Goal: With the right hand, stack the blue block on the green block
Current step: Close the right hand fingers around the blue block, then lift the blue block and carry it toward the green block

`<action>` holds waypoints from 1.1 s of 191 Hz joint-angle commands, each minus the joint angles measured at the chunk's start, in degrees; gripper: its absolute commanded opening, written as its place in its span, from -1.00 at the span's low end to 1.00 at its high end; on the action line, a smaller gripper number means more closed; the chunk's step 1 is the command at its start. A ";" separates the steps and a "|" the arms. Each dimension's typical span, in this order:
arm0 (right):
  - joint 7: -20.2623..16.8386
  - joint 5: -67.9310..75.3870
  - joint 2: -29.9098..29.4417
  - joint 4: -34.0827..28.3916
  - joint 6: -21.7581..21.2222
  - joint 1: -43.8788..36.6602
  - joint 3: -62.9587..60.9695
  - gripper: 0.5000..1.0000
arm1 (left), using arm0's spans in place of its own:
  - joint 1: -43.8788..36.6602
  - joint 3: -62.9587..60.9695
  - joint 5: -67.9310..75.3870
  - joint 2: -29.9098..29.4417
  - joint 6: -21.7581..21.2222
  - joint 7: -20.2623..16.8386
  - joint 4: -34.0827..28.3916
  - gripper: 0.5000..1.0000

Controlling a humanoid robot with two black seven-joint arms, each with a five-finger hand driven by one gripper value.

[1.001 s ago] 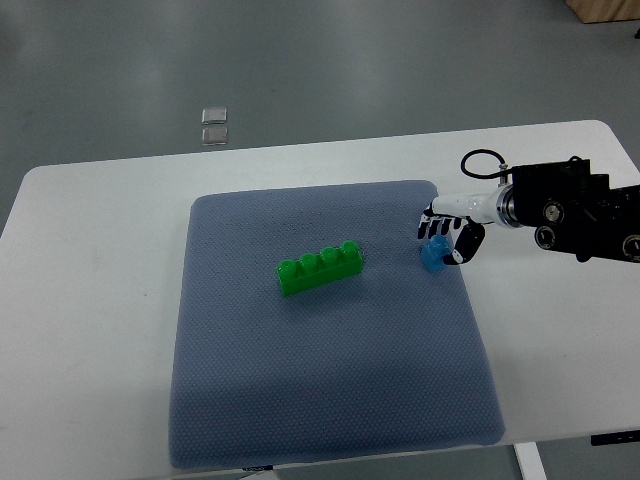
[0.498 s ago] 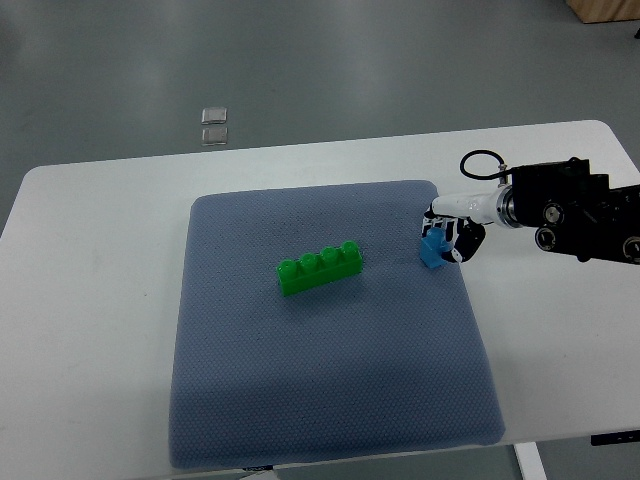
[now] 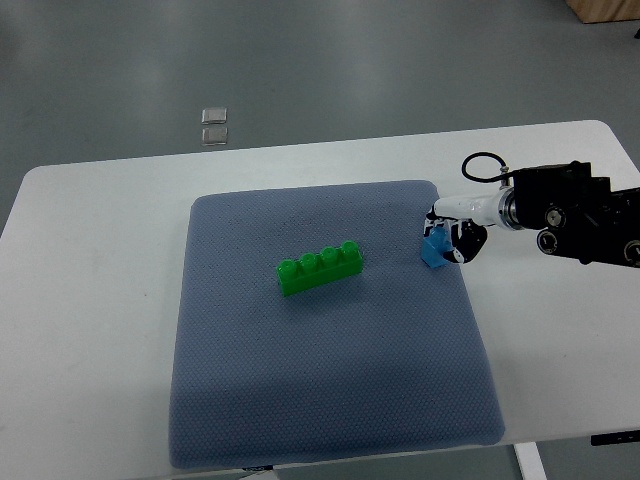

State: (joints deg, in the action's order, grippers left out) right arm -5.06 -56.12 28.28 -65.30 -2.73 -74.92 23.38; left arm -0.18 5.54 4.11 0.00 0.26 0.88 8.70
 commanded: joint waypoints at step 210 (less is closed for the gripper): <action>11.74 -6.46 -7.27 -4.92 1.15 -9.64 -6.41 -1.00 | 0.00 0.00 0.02 0.00 0.00 0.00 0.00 1.00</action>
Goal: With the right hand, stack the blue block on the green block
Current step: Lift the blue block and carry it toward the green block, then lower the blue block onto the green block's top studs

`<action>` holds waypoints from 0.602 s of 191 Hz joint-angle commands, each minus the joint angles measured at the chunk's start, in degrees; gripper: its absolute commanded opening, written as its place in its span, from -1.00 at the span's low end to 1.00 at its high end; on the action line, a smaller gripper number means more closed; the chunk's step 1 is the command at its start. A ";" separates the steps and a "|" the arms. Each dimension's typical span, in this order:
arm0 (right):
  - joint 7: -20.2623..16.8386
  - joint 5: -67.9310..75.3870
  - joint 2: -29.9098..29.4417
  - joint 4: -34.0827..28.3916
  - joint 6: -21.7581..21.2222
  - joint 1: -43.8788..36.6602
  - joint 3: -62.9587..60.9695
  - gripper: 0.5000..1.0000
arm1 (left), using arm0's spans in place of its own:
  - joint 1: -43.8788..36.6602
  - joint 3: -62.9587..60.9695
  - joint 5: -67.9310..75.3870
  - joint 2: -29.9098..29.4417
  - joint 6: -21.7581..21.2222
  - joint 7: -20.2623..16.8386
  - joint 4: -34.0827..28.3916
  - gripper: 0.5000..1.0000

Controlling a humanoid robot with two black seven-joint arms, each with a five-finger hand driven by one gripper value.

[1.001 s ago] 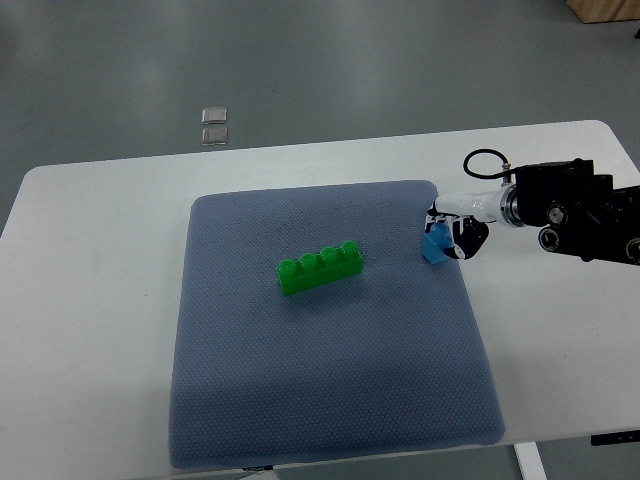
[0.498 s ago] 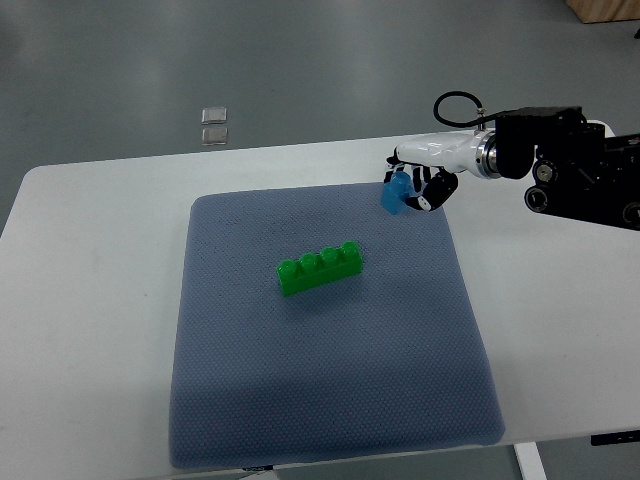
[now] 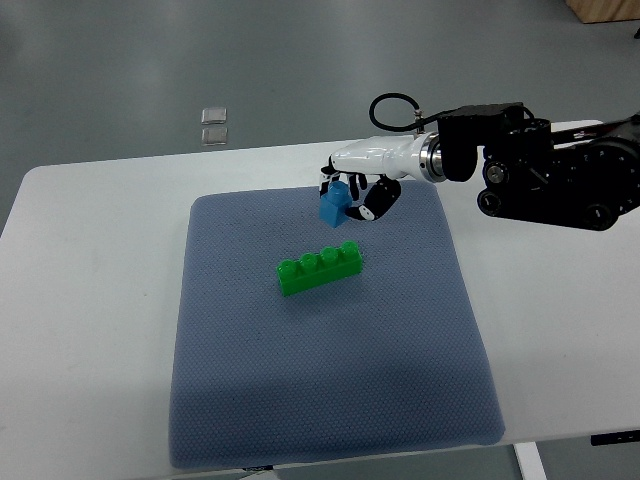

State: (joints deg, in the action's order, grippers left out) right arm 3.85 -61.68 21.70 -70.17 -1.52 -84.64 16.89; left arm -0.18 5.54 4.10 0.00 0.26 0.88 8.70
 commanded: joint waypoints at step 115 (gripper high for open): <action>10.74 -9.77 -2.63 4.78 1.79 3.69 0.69 -1.00 | 0.00 0.00 0.03 0.00 0.00 0.00 0.00 1.00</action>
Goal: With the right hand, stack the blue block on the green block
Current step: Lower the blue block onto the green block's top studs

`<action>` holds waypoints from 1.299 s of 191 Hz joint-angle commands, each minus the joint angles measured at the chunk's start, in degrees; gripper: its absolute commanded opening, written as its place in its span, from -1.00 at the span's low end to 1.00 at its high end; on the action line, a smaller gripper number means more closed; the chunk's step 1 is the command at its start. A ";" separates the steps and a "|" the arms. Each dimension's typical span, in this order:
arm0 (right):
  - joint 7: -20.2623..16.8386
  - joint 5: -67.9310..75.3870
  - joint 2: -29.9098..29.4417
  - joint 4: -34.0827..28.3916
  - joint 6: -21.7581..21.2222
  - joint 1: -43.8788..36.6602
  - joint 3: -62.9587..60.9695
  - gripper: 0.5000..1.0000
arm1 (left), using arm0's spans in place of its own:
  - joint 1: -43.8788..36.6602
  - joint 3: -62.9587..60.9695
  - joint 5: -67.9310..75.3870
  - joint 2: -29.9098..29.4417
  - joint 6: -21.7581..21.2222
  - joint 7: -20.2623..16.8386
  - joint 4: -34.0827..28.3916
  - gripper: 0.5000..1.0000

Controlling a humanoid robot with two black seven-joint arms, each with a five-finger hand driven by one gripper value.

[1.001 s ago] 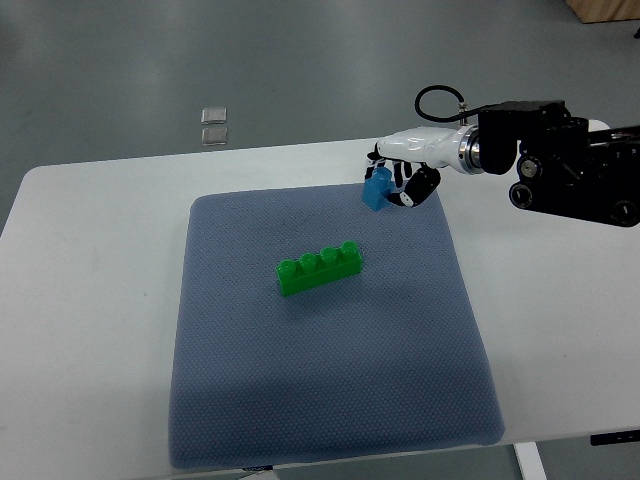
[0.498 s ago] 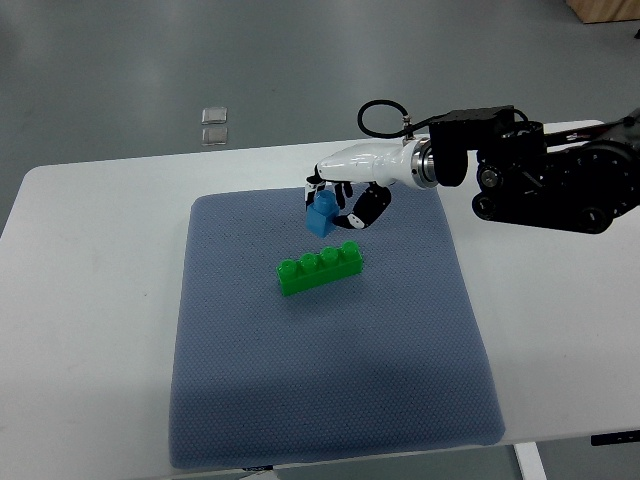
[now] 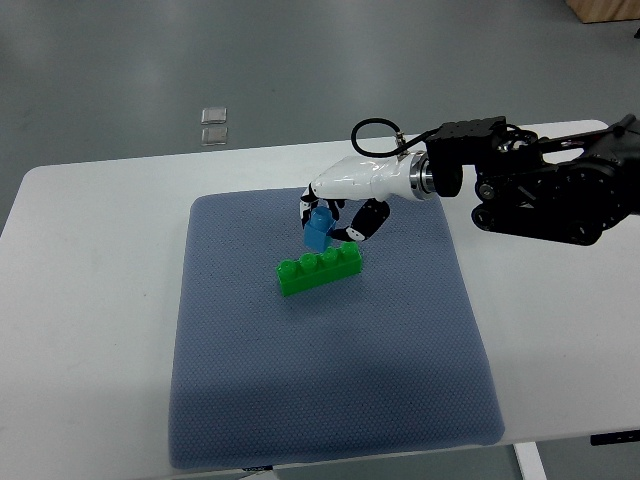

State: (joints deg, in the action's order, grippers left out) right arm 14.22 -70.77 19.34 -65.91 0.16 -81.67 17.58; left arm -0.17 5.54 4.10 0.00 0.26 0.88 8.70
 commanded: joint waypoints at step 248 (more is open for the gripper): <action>-5.08 -1.12 -3.34 2.46 -0.51 2.39 0.35 -1.00 | -0.01 0.00 0.03 0.00 0.00 0.00 0.00 1.00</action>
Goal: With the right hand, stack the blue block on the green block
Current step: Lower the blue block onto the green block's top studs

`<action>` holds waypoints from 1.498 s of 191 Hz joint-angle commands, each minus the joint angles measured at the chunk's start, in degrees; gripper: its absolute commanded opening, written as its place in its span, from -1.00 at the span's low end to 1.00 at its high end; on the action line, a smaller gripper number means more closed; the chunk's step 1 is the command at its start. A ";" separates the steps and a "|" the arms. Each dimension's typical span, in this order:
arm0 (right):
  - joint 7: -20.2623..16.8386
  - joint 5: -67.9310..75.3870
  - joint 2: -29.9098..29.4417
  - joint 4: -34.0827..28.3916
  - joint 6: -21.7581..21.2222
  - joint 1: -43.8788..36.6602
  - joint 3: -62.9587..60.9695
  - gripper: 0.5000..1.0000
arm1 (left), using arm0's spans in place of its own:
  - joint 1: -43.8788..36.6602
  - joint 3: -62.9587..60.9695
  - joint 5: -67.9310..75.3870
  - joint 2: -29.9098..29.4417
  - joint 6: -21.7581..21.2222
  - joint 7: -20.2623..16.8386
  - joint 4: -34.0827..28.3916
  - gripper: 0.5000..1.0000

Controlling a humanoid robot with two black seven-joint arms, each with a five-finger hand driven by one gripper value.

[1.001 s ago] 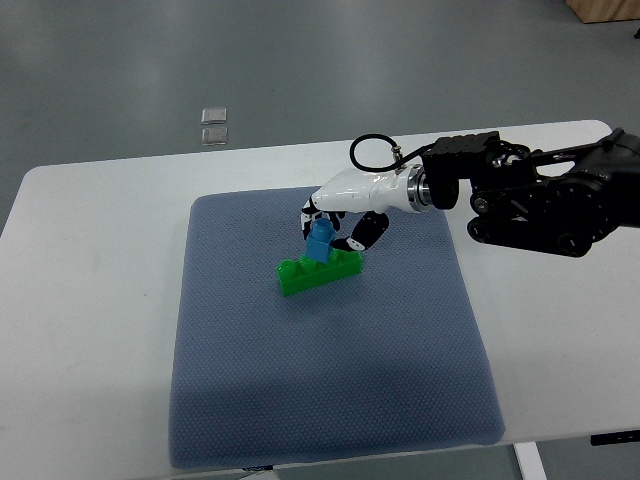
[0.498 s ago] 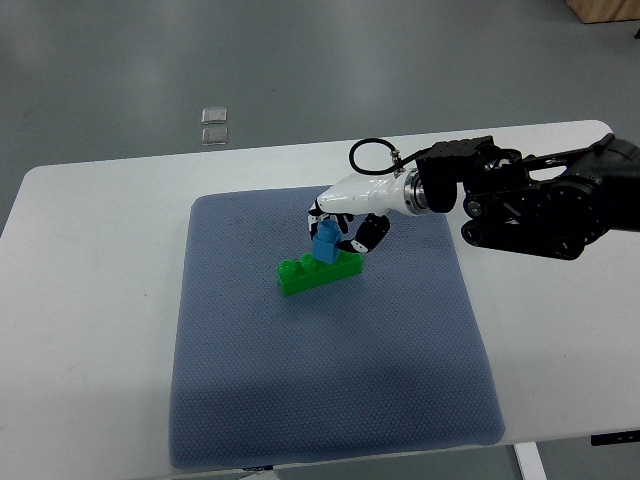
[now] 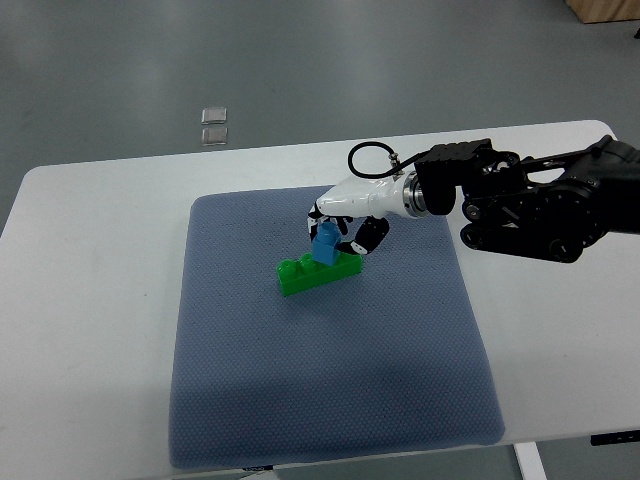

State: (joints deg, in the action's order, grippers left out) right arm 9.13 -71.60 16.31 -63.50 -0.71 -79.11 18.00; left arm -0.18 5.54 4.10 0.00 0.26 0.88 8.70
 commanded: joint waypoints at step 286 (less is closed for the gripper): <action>5.72 -9.08 0.04 2.42 3.35 0.54 0.19 -1.00 | 0.00 0.00 -0.06 0.00 0.00 0.00 0.00 1.00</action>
State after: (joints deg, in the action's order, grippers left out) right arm 14.53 -80.00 16.36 -61.52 2.50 -78.60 18.17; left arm -0.18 5.54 4.10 0.00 0.26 0.88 8.70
